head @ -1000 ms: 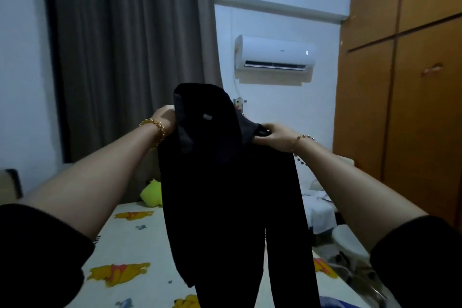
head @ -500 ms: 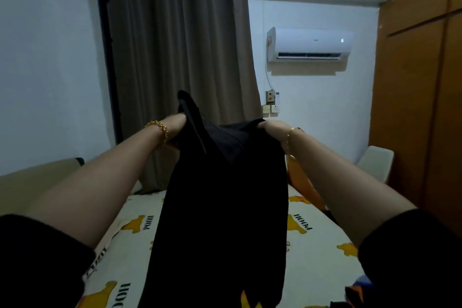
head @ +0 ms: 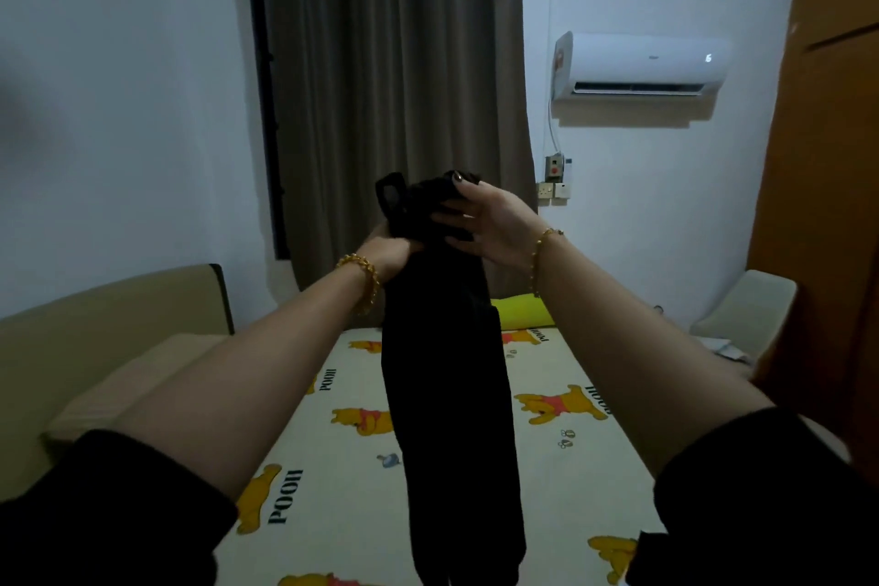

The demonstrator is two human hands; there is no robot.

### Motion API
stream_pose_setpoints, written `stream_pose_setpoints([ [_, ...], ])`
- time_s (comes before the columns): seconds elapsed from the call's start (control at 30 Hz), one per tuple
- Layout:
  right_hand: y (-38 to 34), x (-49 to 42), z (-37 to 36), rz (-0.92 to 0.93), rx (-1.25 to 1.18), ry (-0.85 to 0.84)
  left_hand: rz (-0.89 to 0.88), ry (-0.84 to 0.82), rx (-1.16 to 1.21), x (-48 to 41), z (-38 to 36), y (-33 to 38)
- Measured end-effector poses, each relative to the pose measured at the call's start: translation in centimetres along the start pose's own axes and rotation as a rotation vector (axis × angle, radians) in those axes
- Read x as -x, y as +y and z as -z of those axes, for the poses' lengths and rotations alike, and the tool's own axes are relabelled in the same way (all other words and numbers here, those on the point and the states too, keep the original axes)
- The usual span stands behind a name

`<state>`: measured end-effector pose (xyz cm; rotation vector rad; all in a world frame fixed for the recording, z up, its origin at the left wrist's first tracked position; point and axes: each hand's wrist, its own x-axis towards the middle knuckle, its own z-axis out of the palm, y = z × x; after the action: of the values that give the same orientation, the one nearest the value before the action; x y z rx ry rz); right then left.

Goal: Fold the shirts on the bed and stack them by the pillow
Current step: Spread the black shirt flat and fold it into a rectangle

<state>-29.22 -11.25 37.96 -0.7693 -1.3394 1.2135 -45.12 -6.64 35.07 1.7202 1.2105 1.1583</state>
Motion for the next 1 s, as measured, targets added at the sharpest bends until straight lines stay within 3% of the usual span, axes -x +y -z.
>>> stream_pose_setpoints([
  [0.1,2.1,2.6,1.4,0.011,0.228,0.048,-0.003,0.01,0.1,0.9,0.5,-1.0],
  [0.3,9.6,6.5,3.2,-0.193,0.634,0.061,0.001,0.003,0.219,2.5,1.0,-1.7],
  [0.5,16.0,4.8,1.0,-0.33,0.435,-0.022,0.024,-0.016,0.248,2.5,4.3,-3.0],
  [0.7,19.5,-1.2,-5.6,-0.331,0.152,-0.121,0.017,0.015,0.169,-0.7,11.5,-5.9],
  [0.9,21.7,-7.3,-11.6,-0.214,0.127,0.011,0.039,0.059,0.131,-5.0,19.5,-10.8],
  [1.0,21.2,-9.4,-12.8,-0.138,0.346,0.148,0.129,0.073,-0.068,-7.6,22.8,-13.8],
])
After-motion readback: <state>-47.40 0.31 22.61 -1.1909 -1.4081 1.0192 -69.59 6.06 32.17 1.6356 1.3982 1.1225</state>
